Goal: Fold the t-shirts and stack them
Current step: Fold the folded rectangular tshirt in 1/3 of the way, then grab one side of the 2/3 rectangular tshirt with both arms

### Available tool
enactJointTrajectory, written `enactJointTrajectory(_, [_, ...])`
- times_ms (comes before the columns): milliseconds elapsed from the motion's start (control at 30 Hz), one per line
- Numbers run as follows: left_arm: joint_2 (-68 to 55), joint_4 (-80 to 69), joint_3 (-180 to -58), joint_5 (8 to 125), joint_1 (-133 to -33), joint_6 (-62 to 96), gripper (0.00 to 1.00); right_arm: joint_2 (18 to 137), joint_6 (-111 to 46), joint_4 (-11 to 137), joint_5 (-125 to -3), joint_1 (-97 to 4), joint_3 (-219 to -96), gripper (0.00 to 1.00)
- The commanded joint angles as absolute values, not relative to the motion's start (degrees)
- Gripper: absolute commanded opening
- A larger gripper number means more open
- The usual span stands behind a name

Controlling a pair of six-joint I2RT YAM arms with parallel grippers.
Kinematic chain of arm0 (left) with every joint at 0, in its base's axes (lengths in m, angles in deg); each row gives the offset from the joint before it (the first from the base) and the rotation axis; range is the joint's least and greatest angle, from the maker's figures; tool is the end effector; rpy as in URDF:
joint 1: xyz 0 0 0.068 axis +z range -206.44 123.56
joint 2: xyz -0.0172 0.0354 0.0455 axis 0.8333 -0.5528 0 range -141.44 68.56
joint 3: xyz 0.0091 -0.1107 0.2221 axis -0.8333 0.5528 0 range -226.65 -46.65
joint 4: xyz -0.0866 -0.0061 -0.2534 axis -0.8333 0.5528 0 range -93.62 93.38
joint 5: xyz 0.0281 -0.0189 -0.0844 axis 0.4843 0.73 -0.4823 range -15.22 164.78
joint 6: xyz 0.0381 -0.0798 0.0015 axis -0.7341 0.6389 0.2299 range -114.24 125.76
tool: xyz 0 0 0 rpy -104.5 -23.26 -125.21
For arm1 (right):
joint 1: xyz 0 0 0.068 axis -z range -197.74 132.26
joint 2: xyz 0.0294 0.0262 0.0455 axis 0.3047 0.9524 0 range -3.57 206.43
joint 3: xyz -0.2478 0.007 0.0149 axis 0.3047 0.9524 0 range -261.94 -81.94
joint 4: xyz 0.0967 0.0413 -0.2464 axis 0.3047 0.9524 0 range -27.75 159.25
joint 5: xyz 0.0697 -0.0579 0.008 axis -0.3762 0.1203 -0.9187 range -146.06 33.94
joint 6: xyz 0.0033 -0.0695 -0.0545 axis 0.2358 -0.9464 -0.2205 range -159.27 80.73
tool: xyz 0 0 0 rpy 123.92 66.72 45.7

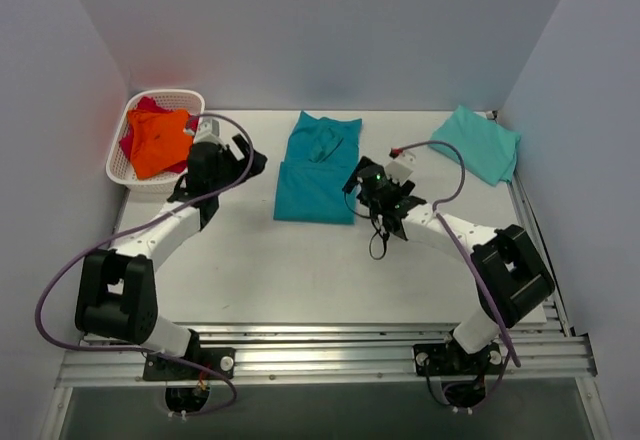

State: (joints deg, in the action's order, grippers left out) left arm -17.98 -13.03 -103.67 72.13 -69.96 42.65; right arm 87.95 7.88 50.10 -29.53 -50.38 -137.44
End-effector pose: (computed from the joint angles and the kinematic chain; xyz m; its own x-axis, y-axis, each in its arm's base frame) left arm 0.3857 -0.0965 0.2274 -0.4330 -0.5125 -0.7415 0.0198 0.8170 -0.5762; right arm 0.3536 0.1847 0.1941 -0.3335 0.5655 -0.7543 0.1555 0.8222 0.5476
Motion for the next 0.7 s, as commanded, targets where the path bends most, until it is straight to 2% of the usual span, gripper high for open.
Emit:
enactJointTrajectory(0, [-17.84,-15.2,-92.75,76.36,-71.2,46.01,0.96,85.99,10.73,43.45,-31.88,-54.03,-128.99,1.0])
enactJointTrajectory(133, [-20.03,-20.84,-86.39,74.87,-72.43,49.0,0.98,85.19,12.05,38.79,-33.55,-56.94,-124.58,0.98])
enactJointTrajectory(400, [-31.89,-29.28,-86.9,69.78,-74.28,53.31,0.99,92.13,13.02,35.18,-36.02,-58.26,-124.3,0.92])
enactJointTrajectory(600, [-36.82,-31.74,-89.45,67.14,-74.9,54.72,1.0,96.35,12.5,33.95,-36.9,-57.73,-126.06,0.77])
enactJointTrajectory(667, [-37.35,-31.66,-90.07,66.61,-74.98,54.81,1.0,97.06,12.32,33.51,-37.51,-57.56,-126.32,0.67])
